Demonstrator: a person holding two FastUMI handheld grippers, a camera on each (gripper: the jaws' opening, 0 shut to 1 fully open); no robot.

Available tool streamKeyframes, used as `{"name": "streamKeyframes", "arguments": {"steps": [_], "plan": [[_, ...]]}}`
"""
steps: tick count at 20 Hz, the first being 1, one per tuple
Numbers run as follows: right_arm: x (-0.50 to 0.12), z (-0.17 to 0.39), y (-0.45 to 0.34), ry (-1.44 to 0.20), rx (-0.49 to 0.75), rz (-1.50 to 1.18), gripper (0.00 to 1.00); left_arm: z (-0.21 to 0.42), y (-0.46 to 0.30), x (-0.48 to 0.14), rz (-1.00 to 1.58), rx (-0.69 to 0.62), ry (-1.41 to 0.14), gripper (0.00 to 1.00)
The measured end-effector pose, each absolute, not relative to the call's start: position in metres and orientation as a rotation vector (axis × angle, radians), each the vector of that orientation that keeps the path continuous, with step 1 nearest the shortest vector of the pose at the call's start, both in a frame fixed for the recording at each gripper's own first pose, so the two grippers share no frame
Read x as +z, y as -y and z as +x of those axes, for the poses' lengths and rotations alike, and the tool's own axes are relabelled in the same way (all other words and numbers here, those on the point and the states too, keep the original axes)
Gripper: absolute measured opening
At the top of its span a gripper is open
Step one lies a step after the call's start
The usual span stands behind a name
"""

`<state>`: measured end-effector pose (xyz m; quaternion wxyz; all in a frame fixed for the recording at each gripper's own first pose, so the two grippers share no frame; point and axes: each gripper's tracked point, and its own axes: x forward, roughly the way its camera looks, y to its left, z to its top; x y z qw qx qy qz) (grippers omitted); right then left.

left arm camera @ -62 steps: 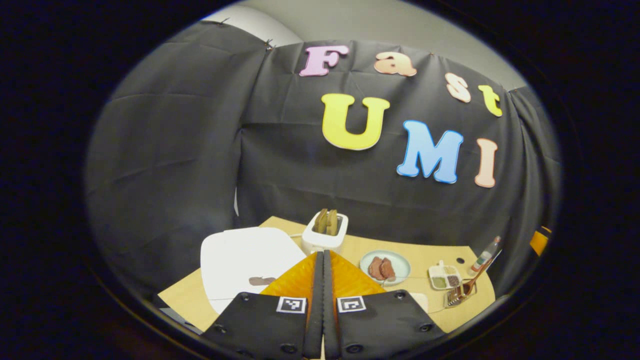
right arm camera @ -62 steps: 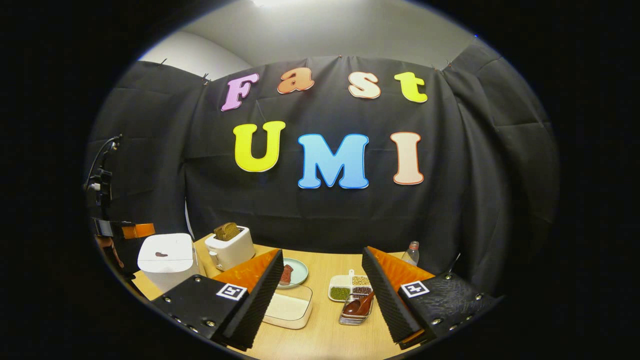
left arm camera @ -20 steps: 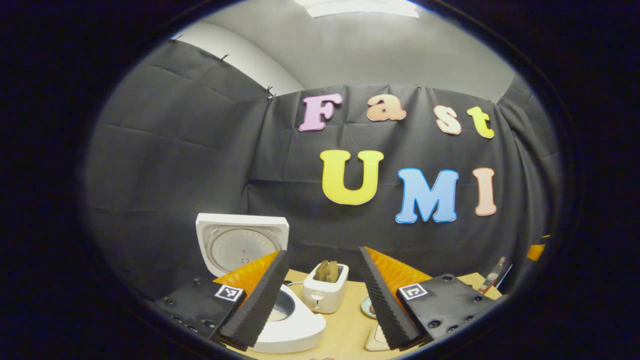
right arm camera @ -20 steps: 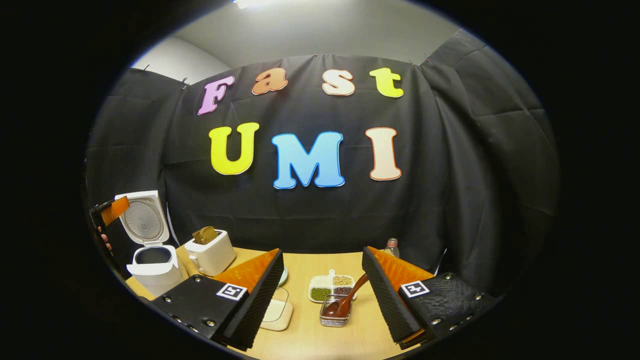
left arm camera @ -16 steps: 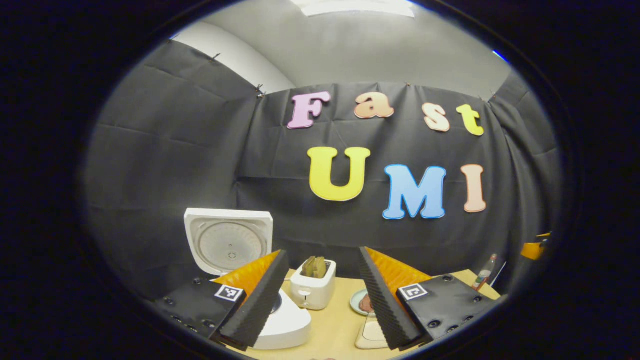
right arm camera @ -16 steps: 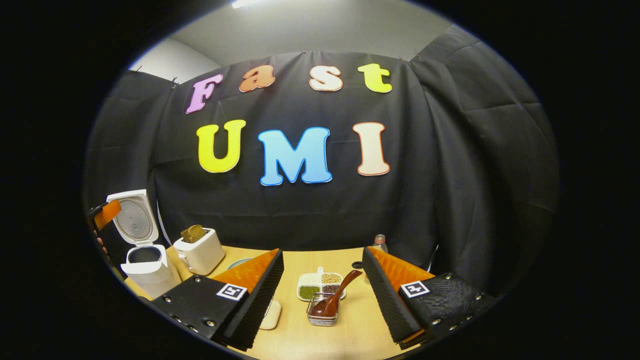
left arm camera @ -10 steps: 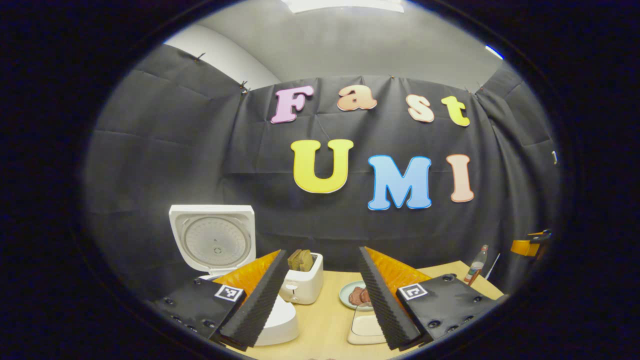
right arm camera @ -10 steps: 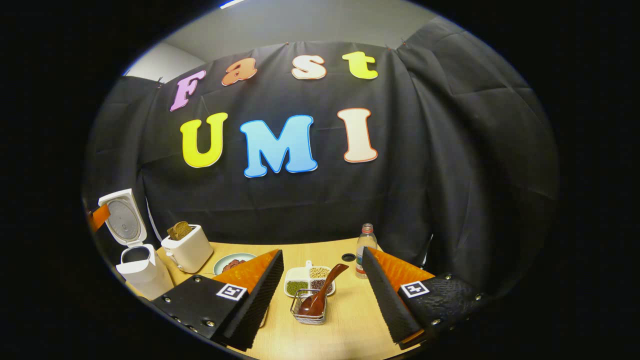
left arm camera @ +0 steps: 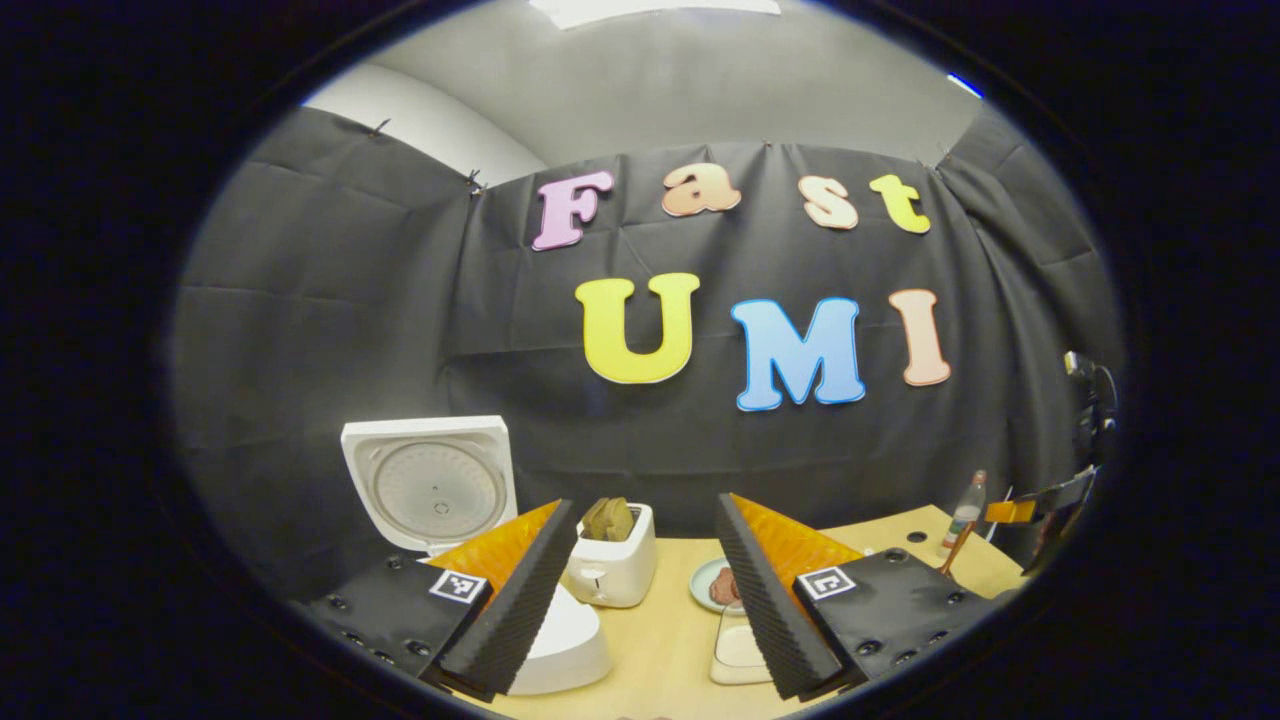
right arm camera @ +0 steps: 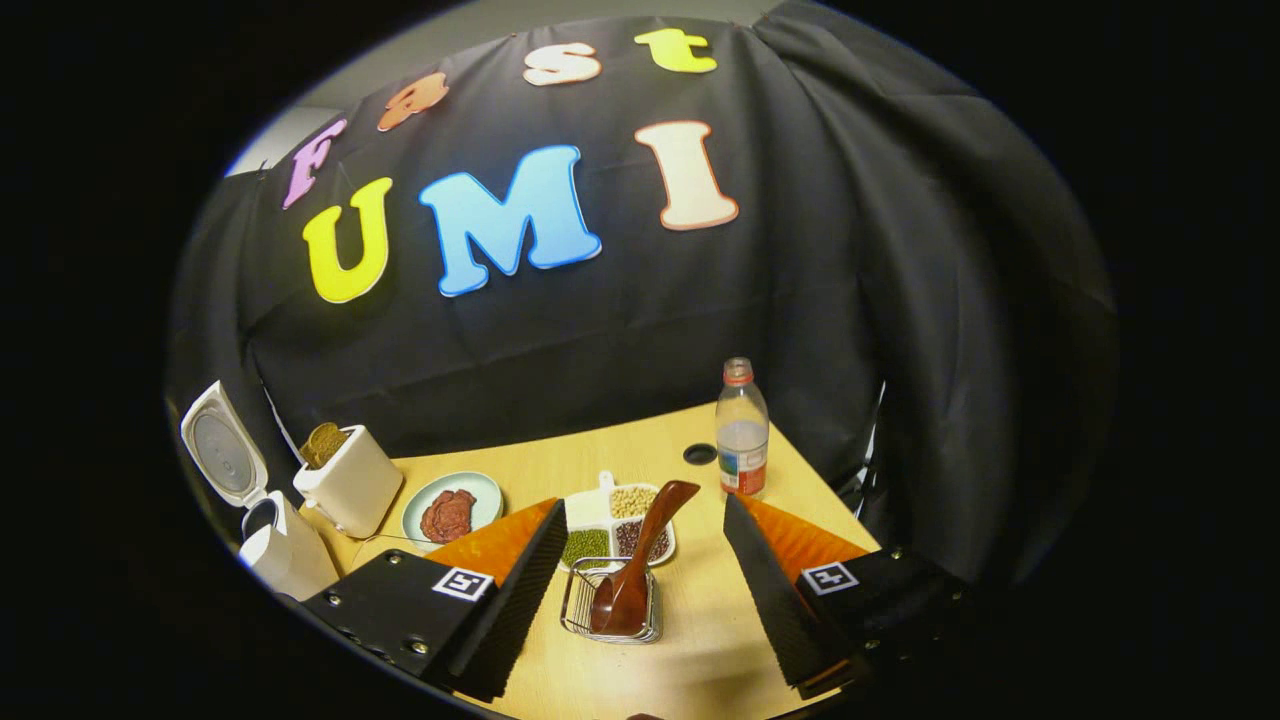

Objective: Close the left gripper, press the button to open the rice cooker; take a wooden spoon from the chopstick holder with the right hand, scoop a spoonful of rice and pour it into the rice cooker, then put the wooden spoon back into the chopstick holder.

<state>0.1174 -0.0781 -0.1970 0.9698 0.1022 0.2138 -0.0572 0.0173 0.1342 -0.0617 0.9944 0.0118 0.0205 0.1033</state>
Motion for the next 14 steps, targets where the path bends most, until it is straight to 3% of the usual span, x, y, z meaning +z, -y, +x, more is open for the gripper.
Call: {"name": "streamKeyframes", "arguments": {"steps": [12,14], "plan": [[-0.291,0.190,0.086,-0.612,-0.106,0.327,0.96,0.022,-0.147,-0.093,0.034,0.261,-0.123,0.99],[-0.287,0.200,0.088,-0.587,-0.102,0.330,0.88,0.022,-0.150,-0.090,0.034,0.273,-0.122,0.99]]}}
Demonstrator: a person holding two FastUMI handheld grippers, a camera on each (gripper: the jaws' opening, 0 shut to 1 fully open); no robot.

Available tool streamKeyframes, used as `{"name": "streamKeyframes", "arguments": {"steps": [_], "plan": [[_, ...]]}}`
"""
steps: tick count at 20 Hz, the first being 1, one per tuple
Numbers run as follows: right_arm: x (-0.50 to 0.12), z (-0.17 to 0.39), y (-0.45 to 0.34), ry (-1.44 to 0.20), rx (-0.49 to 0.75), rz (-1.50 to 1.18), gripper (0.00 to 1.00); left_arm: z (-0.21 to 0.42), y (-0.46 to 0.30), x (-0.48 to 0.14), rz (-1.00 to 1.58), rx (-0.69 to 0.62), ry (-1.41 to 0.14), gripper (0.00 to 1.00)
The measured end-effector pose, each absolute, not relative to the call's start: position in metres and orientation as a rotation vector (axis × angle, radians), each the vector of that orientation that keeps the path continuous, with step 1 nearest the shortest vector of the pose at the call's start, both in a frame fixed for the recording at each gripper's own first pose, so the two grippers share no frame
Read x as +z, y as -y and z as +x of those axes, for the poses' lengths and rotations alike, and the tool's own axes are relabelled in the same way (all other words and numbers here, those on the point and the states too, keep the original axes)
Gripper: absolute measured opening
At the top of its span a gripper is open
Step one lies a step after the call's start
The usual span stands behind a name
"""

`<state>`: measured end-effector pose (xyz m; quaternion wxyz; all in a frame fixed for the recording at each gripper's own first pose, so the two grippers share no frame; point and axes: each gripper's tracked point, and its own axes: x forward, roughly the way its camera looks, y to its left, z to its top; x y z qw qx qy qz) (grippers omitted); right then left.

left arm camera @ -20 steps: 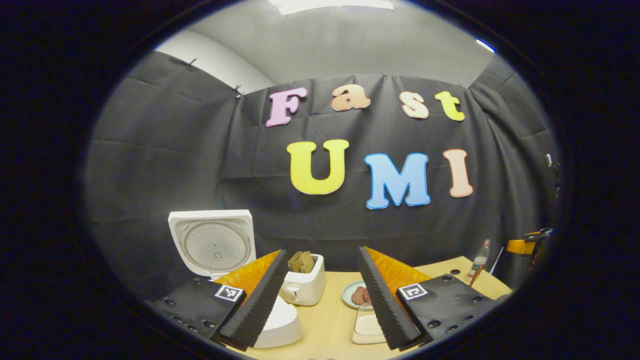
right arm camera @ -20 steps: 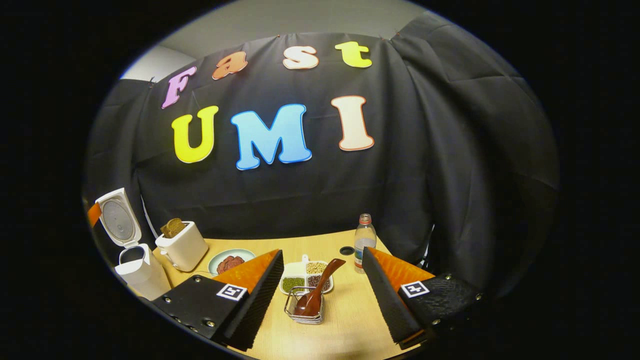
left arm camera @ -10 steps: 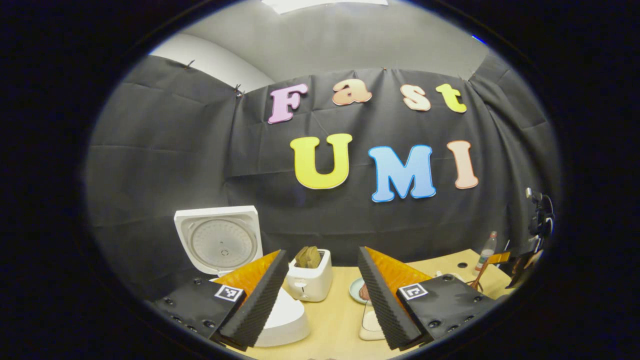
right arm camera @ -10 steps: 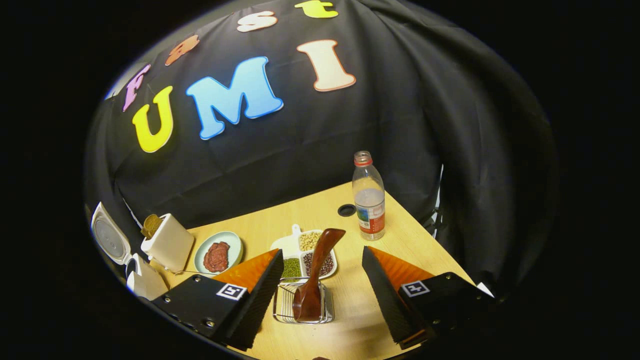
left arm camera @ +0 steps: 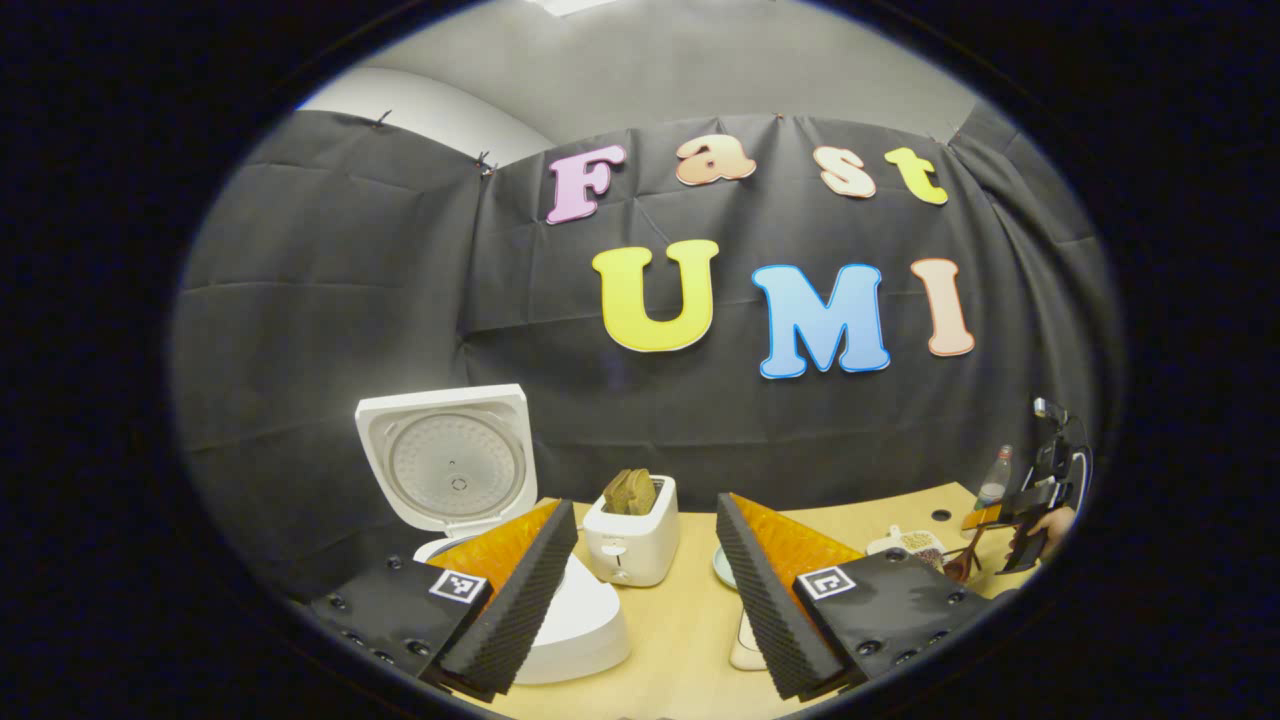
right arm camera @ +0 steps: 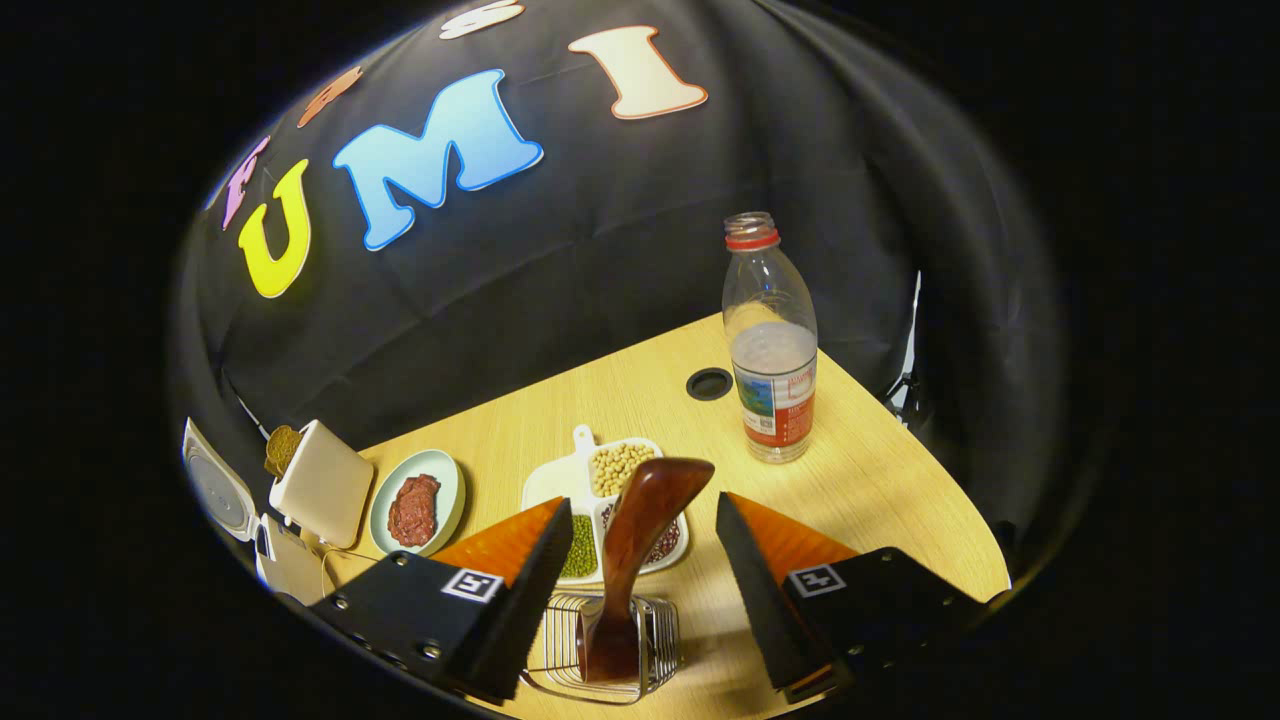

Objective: Close the left gripper, press the button to open the rice cooker; take a wooden spoon from the chopstick holder with the right hand, scoop a spoonful of rice and pour it into the rice cooker, then put the wooden spoon back into the chopstick holder.

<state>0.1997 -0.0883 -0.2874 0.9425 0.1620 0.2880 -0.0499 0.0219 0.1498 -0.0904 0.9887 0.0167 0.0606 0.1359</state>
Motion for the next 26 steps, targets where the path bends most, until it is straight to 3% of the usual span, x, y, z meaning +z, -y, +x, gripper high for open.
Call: {"name": "streamKeyframes", "arguments": {"steps": [1,2,3,4,5,6,11,12,15,23,26], "plan": [[-0.284,0.200,0.089,-0.581,-0.100,0.332,0.82,0.022,-0.153,-0.090,0.036,0.281,-0.122,0.99],[-0.278,0.204,0.088,-0.562,-0.091,0.341,0.59,0.022,-0.155,-0.090,0.036,0.287,-0.123,0.97],[-0.281,0.207,0.085,-0.571,-0.080,0.354,0.53,0.022,-0.157,-0.090,0.034,0.292,-0.123,0.97],[-0.282,0.207,0.079,-0.577,-0.051,0.374,0.37,0.021,-0.158,-0.090,0.030,0.297,-0.120,0.99],[-0.282,0.206,0.074,-0.595,-0.040,0.378,0.36,0.021,-0.157,-0.090,0.025,0.299,-0.120,0.99],[-0.282,0.207,0.075,-0.599,-0.037,0.368,0.29,0.021,-0.157,-0.091,0.019,0.300,-0.124,0.98],[-0.280,0.209,0.069,-0.642,0.019,0.389,0.29,0.019,-0.152,-0.094,0.021,0.293,-0.135,0.99],[-0.282,0.211,0.066,-0.640,0.031,0.410,0.20,0.017,-0.150,-0.093,0.023,0.291,-0.132,0.99],[-0.273,0.200,0.061,-0.643,0.049,0.445,0.12,0.012,-0.149,-0.091,0.029,0.289,-0.129,0.99],[-0.173,0.161,0.051,-0.390,0.043,0.436,0.12,0.006,-0.139,-0.083,0.008,0.251,-0.090,0.97],[-0.133,0.134,0.019,-0.322,0.107,0.422,0.12,0.007,-0.135,-0.083,0.003,0.225,-0.082,0.96]]}}
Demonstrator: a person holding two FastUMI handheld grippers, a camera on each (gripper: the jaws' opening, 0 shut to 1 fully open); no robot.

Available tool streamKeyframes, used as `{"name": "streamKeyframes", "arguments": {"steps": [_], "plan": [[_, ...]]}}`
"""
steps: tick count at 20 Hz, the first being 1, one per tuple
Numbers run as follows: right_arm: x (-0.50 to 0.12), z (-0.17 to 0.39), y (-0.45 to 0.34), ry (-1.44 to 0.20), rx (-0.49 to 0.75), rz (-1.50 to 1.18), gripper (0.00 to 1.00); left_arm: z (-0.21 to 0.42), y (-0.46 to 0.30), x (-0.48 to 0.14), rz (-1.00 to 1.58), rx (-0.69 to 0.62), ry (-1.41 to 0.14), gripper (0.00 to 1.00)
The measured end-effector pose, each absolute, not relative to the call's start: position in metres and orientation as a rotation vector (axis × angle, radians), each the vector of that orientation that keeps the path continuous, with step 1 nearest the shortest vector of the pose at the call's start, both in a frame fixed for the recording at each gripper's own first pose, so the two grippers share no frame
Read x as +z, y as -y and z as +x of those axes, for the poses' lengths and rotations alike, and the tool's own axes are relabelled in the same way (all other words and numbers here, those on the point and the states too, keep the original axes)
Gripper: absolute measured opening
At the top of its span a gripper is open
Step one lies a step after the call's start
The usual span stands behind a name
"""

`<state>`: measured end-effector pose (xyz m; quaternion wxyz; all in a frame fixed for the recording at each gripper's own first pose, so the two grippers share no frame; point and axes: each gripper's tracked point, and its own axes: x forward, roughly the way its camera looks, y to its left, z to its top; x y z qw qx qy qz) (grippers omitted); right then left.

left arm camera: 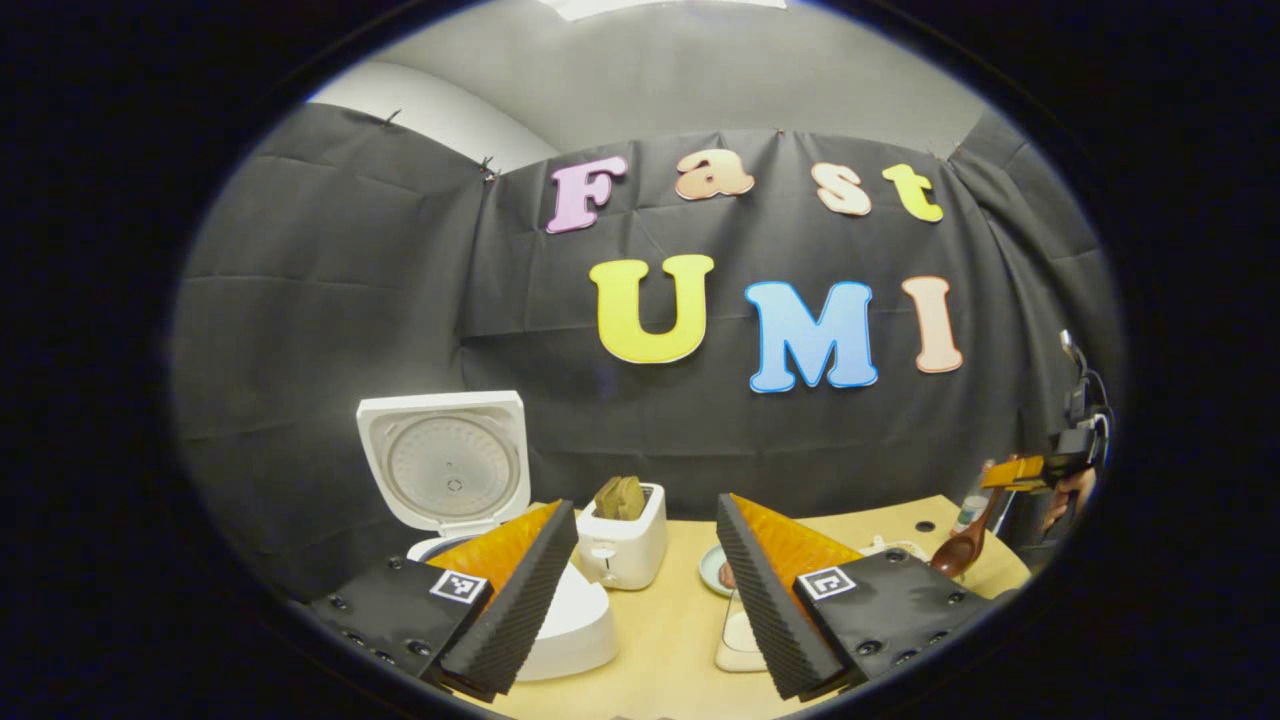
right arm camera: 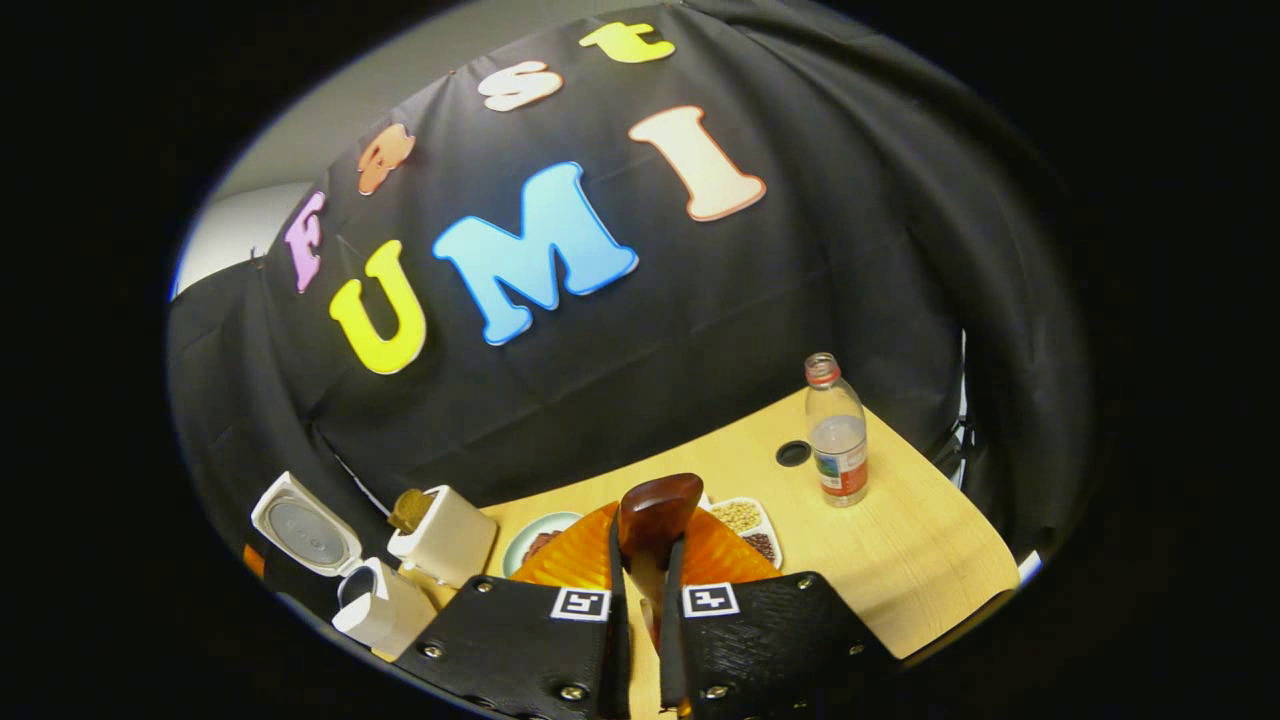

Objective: Close the left gripper, press the button to open the rice cooker; take a wooden spoon from the chopstick holder with the right hand, scoop a spoonful of rice and pour it into the rice cooker, then put the wooden spoon back into the chopstick holder.

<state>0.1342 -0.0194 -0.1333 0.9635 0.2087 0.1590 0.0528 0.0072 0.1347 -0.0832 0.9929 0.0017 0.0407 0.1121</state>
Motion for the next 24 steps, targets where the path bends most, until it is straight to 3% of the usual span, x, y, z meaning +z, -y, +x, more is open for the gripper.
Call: {"name": "streamKeyframes", "arguments": {"steps": [6,10,18,24], "plan": [[-0.111,0.114,-0.066,-0.282,0.250,0.352,0.12,0.008,-0.131,-0.074,0.002,0.159,-0.060,0.96],[-0.125,0.120,-0.112,-0.285,0.278,0.294,0.12,0.000,-0.140,-0.070,0.023,0.134,-0.045,0.97],[-0.205,0.155,-0.156,-0.338,0.195,0.096,0.12,-0.015,-0.151,-0.090,0.081,0.086,-0.068,0.97],[-0.249,0.169,-0.176,-0.361,0.162,-0.043,0.12,-0.025,-0.163,-0.105,0.123,0.073,-0.090,0.90]]}}
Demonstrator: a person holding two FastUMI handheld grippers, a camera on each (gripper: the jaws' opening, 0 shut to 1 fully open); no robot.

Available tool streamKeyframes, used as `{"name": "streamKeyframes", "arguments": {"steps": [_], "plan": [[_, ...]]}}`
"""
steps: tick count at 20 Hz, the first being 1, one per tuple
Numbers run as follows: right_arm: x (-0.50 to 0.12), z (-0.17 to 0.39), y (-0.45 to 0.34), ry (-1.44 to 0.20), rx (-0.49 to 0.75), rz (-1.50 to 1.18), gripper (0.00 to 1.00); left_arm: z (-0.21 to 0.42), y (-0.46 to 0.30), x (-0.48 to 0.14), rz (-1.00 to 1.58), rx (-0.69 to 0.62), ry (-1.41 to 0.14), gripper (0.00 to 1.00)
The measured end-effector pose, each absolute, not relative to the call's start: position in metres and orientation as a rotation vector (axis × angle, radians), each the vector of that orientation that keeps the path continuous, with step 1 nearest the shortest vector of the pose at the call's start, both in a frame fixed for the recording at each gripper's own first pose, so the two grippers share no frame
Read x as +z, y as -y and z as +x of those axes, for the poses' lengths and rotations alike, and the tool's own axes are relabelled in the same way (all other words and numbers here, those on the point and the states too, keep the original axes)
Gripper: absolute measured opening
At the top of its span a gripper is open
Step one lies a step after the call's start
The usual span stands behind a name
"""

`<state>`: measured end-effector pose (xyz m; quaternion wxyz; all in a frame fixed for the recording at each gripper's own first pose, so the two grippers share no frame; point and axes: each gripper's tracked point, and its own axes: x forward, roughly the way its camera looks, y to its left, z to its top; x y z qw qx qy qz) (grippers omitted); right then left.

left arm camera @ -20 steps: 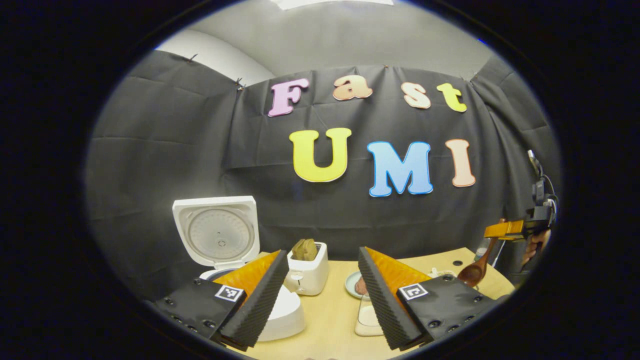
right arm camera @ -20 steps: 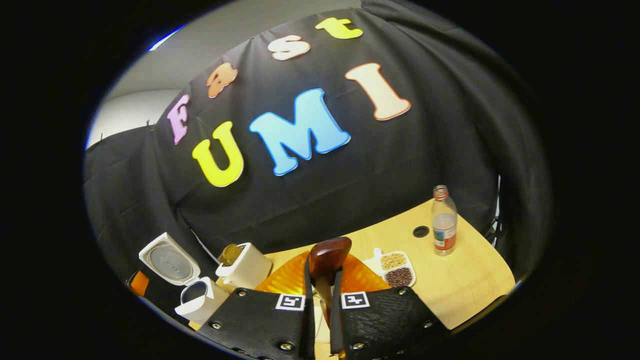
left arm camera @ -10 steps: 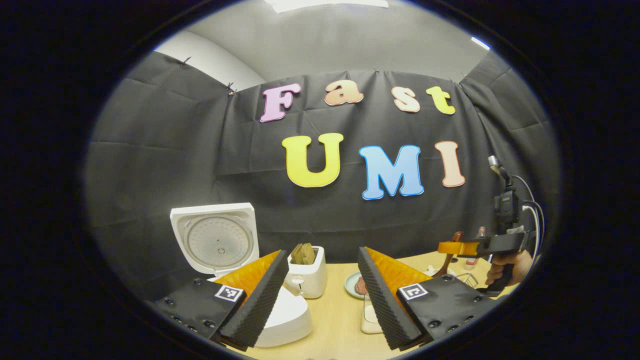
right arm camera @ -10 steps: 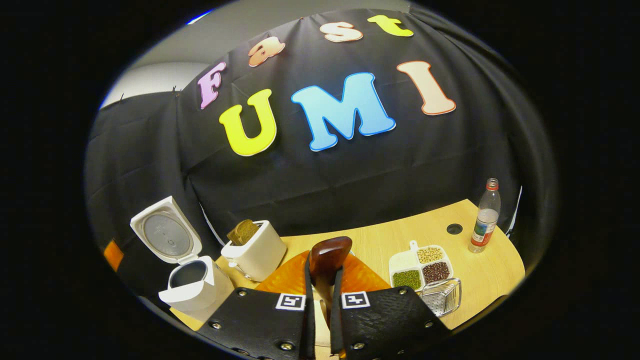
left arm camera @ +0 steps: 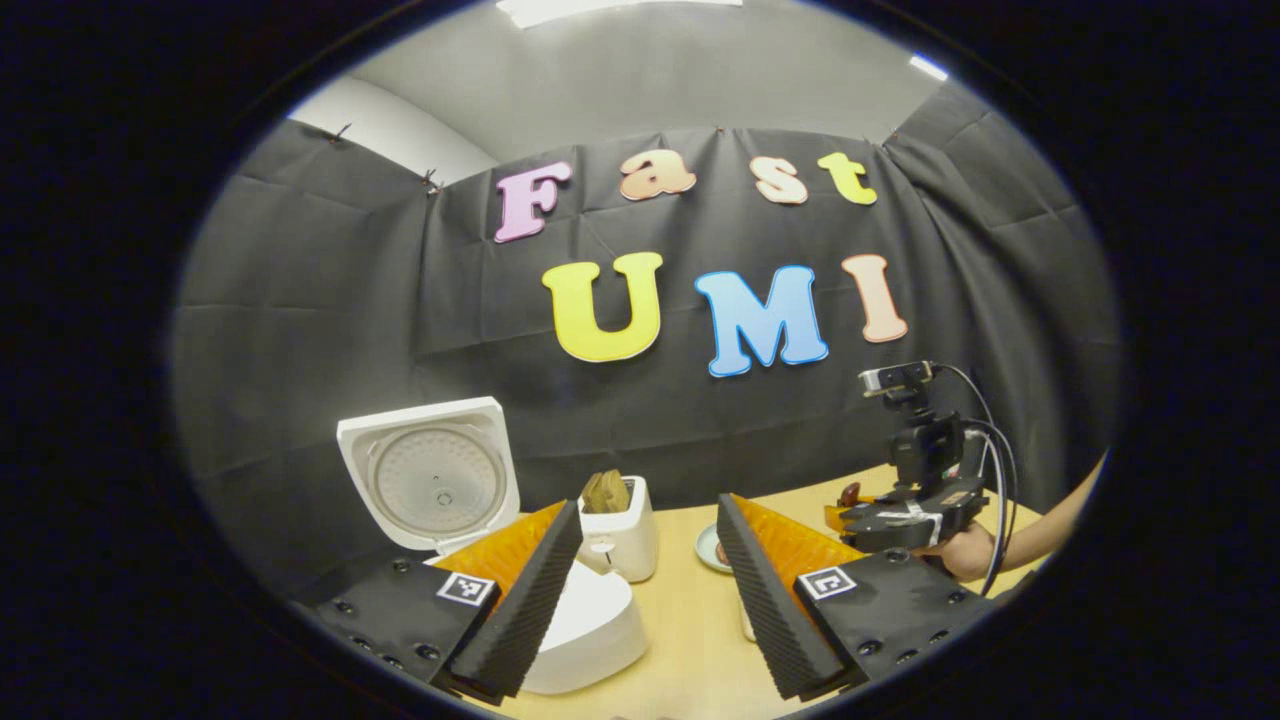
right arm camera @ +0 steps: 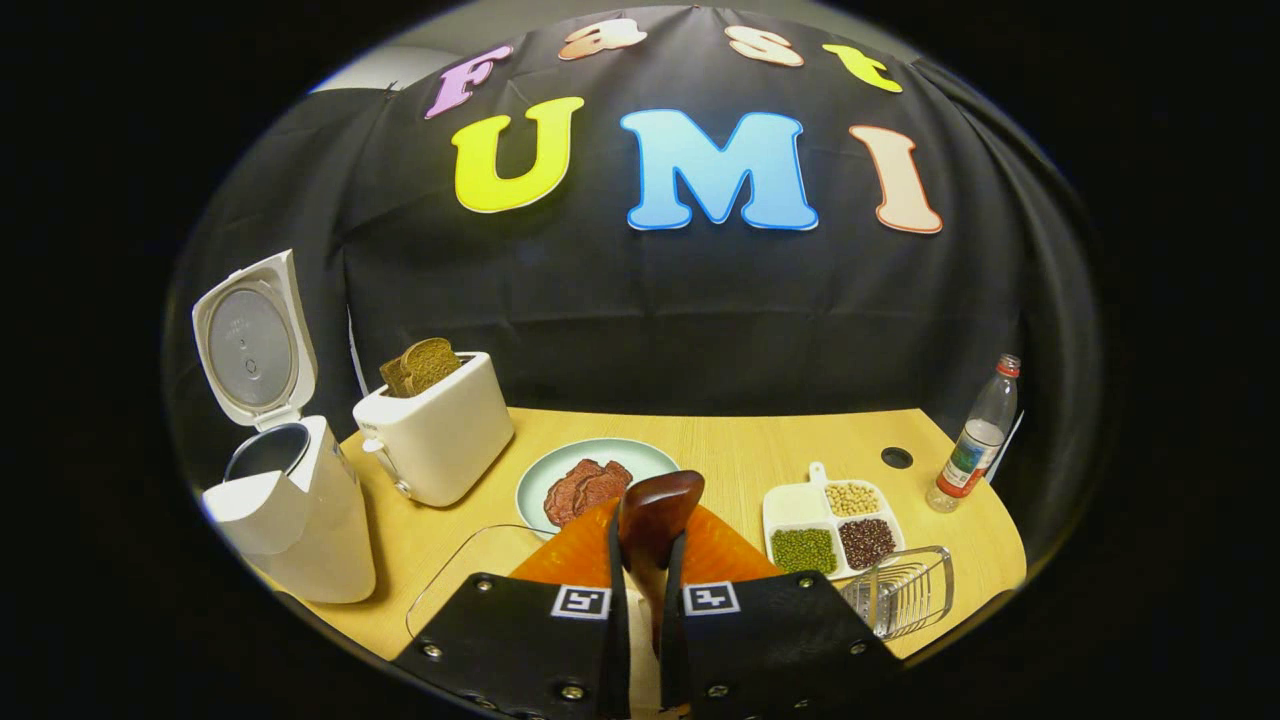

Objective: Close the left gripper, press the button to open the rice cooker; take a wooden spoon from the chopstick holder with the right hand, scoop a spoonful of rice and pour it into the rice cooker, then put the wooden spoon back into the chopstick holder.

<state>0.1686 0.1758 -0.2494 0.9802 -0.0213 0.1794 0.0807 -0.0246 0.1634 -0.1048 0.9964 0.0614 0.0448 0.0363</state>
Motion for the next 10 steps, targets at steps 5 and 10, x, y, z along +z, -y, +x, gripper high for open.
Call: {"name": "streamKeyframes", "arguments": {"steps": [5,10], "plan": [[-0.268,0.152,-0.219,-0.432,0.231,0.075,0.12,-0.033,-0.185,-0.118,0.131,0.109,-0.123,0.91],[-0.274,0.143,-0.231,-0.545,0.287,0.392,0.12,-0.035,-0.192,-0.119,0.114,0.136,-0.130,0.91]]}}
